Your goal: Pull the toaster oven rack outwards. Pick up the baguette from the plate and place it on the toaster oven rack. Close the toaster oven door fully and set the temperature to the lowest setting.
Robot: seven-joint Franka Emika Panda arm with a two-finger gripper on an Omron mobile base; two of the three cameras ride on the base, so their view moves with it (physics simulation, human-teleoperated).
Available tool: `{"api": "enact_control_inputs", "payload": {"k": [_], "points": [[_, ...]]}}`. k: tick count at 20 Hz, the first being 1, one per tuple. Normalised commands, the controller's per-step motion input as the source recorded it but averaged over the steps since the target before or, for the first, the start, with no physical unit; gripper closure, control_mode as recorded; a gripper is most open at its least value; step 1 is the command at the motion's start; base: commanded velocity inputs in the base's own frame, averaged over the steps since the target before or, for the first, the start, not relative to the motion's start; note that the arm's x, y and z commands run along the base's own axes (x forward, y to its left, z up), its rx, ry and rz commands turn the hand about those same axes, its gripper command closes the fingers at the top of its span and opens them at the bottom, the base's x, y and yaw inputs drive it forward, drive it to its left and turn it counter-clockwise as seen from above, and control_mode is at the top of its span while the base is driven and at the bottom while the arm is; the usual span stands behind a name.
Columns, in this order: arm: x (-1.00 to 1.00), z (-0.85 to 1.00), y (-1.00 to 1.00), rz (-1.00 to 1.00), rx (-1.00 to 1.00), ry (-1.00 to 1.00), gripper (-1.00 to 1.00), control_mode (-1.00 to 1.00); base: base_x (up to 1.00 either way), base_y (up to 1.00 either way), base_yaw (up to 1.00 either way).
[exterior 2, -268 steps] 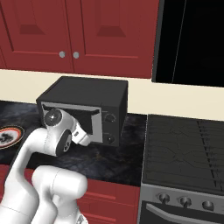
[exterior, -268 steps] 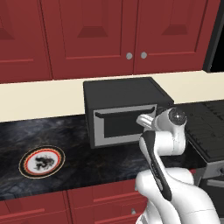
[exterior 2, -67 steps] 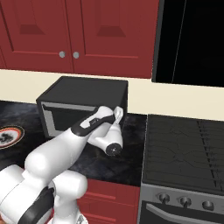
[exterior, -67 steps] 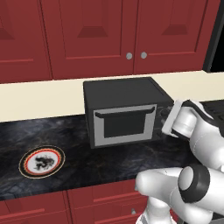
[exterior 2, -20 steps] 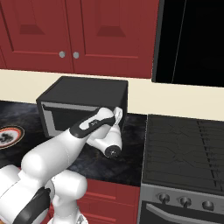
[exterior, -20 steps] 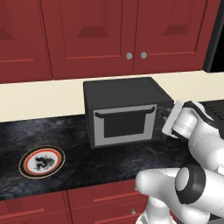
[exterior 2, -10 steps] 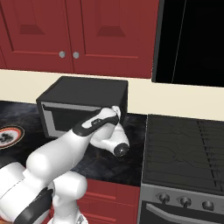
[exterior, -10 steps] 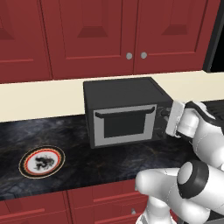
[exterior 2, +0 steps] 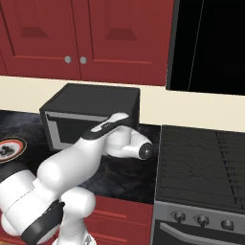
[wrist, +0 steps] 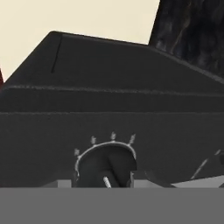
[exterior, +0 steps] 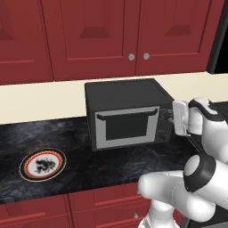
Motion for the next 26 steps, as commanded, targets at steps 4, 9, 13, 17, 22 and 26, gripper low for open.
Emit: {"api": "enact_control_inputs", "payload": {"k": [4, 9, 13, 17, 22, 26], "points": [[0.0, -0.19, 0.02, 0.21, -0.29, 0.0, 1.0, -1.0, 0.0, 0.0, 0.0], [0.0, -0.21, 0.0, 0.21, -0.3, -0.01, 1.0, -1.0, 0.0, 0.0, 0.0], [-0.03, -0.22, 0.0, 0.2, -0.3, -0.1, 1.0, -1.0, 0.0, 0.0, 0.0], [-0.12, -0.41, 0.05, 0.21, -0.34, -0.16, 1.0, -1.0, 0.0, 0.0, 0.0], [-0.04, -0.38, 0.07, 0.18, -0.33, -0.17, 1.0, -1.0, 0.0, 0.0, 0.0], [-0.01, -0.33, 0.05, 0.16, -0.31, -0.16, 1.0, -1.0, 0.0, 0.0, 0.0]]}}
